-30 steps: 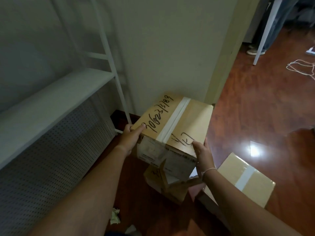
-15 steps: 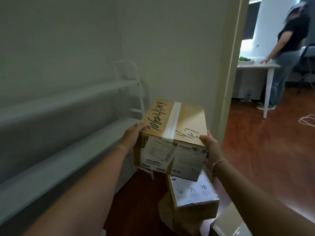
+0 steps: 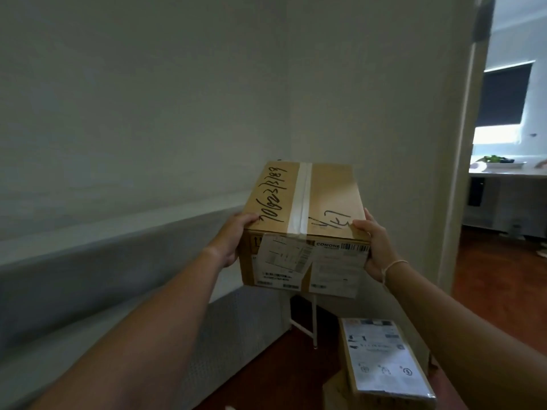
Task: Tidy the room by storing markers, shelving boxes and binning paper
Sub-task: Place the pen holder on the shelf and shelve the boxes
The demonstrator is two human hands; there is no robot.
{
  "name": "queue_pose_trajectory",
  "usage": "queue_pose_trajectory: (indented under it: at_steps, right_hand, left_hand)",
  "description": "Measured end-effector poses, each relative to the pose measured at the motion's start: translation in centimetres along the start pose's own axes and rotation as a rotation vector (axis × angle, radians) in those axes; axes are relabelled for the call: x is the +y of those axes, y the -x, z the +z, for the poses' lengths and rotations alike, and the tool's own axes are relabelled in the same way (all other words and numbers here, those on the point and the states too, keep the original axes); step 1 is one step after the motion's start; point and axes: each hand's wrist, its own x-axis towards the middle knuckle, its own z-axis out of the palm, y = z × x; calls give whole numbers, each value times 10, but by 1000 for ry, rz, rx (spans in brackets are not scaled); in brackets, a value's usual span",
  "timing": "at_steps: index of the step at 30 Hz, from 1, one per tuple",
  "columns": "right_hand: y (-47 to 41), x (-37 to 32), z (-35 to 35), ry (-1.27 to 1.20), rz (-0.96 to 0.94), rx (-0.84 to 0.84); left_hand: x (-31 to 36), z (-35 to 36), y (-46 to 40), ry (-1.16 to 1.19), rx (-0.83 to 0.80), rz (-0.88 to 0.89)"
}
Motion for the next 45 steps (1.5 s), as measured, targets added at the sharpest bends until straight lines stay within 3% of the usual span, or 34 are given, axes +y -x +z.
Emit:
queue_pose_trajectory:
  at_steps: [9,16,24,27,29,32,35,38,42,45]
  right_hand:
    - [-26,19,154,-70,103,-202]
    - [-26,56,297,-155,225,-453]
    - [-15,85,414,-158,334,-614]
    - [-9,90,443,-174,331,-583]
    - [-6,97,464,-189,263,-504]
    - [-1,105,489,-6,-63,-377]
    - [6,108,504,170,-340,-407]
    - [1,113,512,295,-415,-444]
    - [-6,119,525,333,-406,-422]
    - [-9,127,536,433,-482,-455]
  left_hand:
    - [61,-142,74,-2,336,109]
    - [87,-258,153,-42,595,110]
    - [99,-326,229,-72,780,140]
    - [100,-342,246,-112,836,202]
    - [103,-352,253,-181,911,269]
    - [108,-362,261,-340,1024,357]
    - [111,-378,268,-597,1048,438]
    - [118,-392,273,-809,1022,463]
    - [126,-413,269,-922,1040,471]
    - [135,-426,264,-1392,1079,407]
